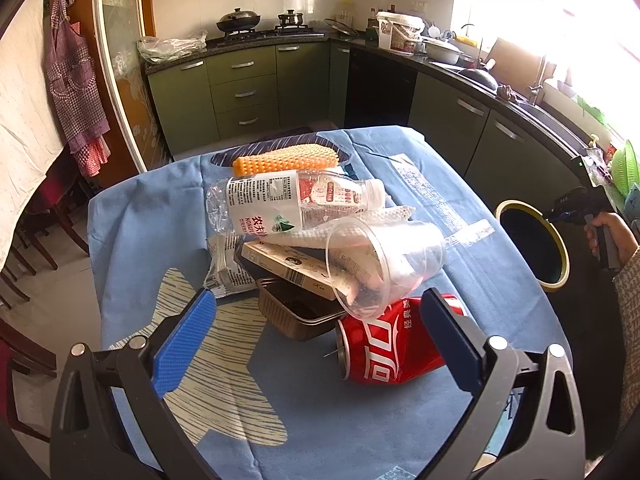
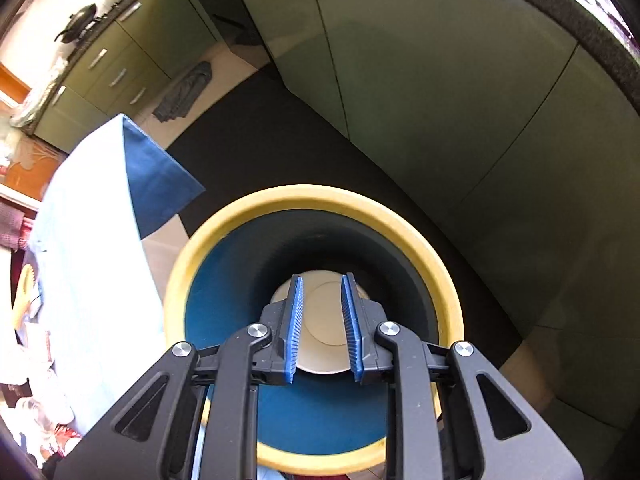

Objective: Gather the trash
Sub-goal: 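Carry the paper cup over the yellow-rimmed bin and open the right gripper, then grasp the clear plastic cup with the left gripper, then carry the plastic cup over the bin and open the left gripper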

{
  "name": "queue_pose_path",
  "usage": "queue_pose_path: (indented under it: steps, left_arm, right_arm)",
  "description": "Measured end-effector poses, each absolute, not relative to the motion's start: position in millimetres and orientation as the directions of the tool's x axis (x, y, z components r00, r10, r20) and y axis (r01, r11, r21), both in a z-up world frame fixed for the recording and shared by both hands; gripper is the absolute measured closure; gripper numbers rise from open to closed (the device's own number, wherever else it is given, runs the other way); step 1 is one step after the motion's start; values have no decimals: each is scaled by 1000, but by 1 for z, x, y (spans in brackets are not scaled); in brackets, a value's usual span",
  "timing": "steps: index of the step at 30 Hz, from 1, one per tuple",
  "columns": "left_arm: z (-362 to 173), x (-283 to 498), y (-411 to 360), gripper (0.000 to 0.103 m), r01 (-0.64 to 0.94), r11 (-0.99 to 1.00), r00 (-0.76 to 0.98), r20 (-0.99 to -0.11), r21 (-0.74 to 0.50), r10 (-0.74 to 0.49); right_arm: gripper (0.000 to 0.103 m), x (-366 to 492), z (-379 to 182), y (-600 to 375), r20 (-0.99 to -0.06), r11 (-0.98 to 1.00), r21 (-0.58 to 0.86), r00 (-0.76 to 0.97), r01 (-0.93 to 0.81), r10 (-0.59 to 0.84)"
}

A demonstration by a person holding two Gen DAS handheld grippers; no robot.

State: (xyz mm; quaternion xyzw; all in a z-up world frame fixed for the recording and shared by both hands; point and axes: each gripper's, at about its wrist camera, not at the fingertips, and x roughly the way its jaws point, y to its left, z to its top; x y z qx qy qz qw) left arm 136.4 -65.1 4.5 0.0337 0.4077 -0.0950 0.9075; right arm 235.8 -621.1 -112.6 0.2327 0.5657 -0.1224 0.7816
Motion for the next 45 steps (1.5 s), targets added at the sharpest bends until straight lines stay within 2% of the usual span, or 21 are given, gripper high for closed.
queue_pose_path:
  steps: [14, 17, 19, 22, 26, 28, 37, 45]
  left_arm:
    - [0, 167, -90, 7, 293, 954, 617, -749, -68, -242]
    - [-4, 175, -94, 18, 302, 950, 592, -764, -83, -255]
    - [-9, 183, -94, 35, 306, 944, 557, -782, -119, -279]
    - [-17, 190, -93, 53, 322, 926, 499, -796, -198, -343]
    - [-19, 190, -97, 60, 335, 917, 487, -794, -216, -365]
    - [-18, 190, -97, 69, 344, 908, 473, -791, -238, -387]
    - [-6, 184, -100, 98, 393, 871, 467, -752, -294, -465]
    - [15, 176, -109, 98, 442, 864, 507, -726, -243, -464]
  right_arm:
    - [82, 227, -99, -589, -934, 888, 248, 338, 388, 113]
    - [79, 226, -99, -586, -933, 889, 251, 341, 383, 116]
    - [78, 231, -100, -586, -932, 891, 251, 342, 379, 118]
    - [78, 233, -101, -585, -933, 894, 247, 341, 373, 115]
    - [79, 232, -100, -585, -935, 896, 242, 338, 373, 112]
    - [79, 233, -99, -585, -935, 896, 242, 338, 372, 112]
    - [78, 233, -99, -584, -928, 898, 257, 350, 358, 127]
    - [79, 220, -86, -588, -908, 899, 294, 390, 325, 156]
